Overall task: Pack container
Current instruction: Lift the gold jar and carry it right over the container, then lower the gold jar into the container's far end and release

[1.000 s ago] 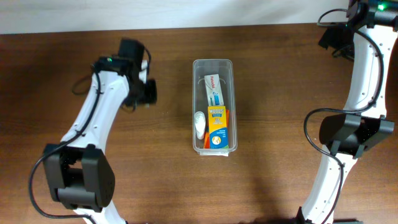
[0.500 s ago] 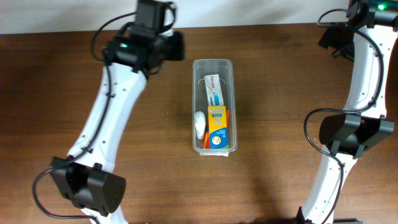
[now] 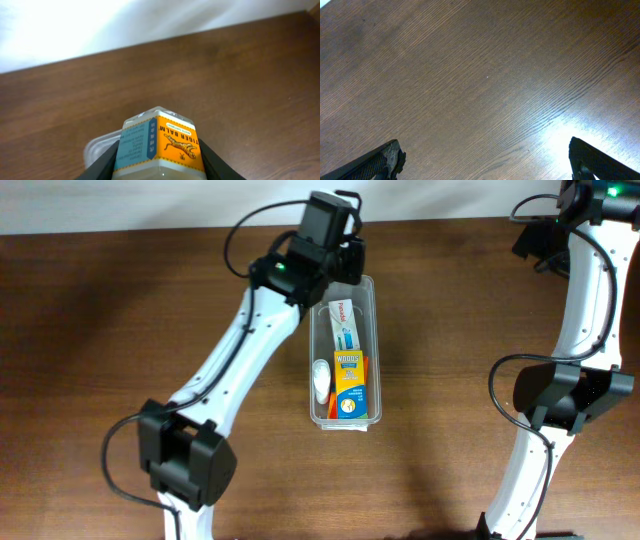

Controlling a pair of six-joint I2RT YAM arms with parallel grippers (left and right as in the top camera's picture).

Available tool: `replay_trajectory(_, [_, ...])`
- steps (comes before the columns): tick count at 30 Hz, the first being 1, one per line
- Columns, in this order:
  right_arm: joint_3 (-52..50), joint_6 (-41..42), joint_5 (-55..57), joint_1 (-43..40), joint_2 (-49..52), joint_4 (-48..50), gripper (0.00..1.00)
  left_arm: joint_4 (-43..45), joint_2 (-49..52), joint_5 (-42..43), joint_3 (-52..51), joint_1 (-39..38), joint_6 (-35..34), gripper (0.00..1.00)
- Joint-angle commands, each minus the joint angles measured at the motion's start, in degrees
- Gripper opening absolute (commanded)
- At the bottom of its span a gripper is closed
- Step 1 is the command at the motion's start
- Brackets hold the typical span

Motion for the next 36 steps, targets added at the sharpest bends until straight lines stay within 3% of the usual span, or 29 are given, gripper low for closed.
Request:
replay_trajectory(1, [1.0,0.3,0.9,0.0,0.5,0.0,0.98,0.7,2.5,-0.8,1.1,-0.6,-0.1,0.35])
replay_trajectory(24, [1.0,0.3,0.9,0.0,0.5,0.0,0.98,-9.4,10.6,-0.7,0.7,-0.8,-0.1,0.36])
replay_trajectory(36, [1.0,0.3,0.9,0.0,0.5,0.0,0.99,-10.0,14.8,0.1,0.7,-1.3,-0.1,0.36])
